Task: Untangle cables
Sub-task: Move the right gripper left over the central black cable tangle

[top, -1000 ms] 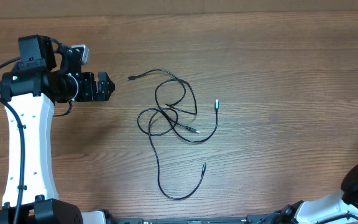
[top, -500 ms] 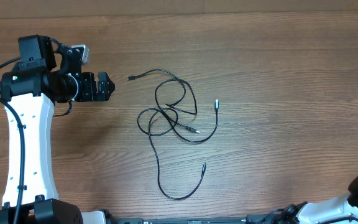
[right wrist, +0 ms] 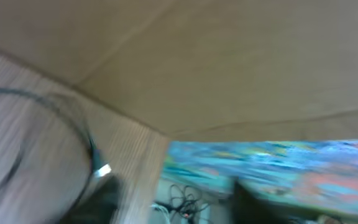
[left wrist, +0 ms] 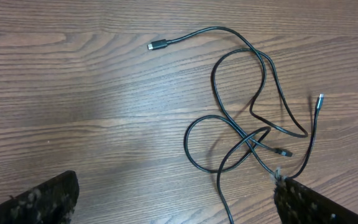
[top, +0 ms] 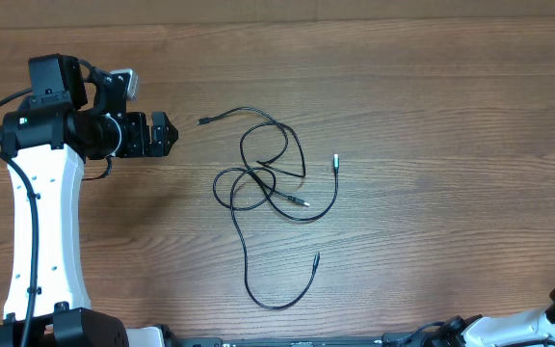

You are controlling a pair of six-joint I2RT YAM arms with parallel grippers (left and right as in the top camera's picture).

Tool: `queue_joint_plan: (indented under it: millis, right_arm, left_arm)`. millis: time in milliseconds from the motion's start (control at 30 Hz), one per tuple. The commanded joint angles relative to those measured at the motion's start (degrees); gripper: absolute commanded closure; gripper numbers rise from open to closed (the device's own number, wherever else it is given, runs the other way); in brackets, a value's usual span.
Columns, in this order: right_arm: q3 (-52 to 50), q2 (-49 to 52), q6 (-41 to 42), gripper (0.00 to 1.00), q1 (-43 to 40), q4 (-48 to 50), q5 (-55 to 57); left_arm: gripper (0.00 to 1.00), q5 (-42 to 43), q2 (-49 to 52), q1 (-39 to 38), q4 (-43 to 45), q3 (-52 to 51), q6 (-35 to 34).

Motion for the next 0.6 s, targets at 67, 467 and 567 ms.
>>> queue_joint_plan:
  millis: [67, 467, 567]
  right_arm:
    - [1.4, -0.26, -0.11, 0.31, 0.5, -1.95, -11.61]
    - [1.18, -0.26, 0.09, 0.0, 6.01, -6.93, -64.83]
    - [0.79, -0.26, 0.09, 0.0, 9.11, -8.79, -78.34]
  left_arm:
    - [0.0, -0.13, -0.02, 0.15, 0.0, 0.92, 1.27]
    - [0.0, -0.13, -0.02, 0.15, 0.0, 0.92, 1.25]
    - [0.0, -0.13, -0.02, 0.15, 0.0, 0.92, 1.27]
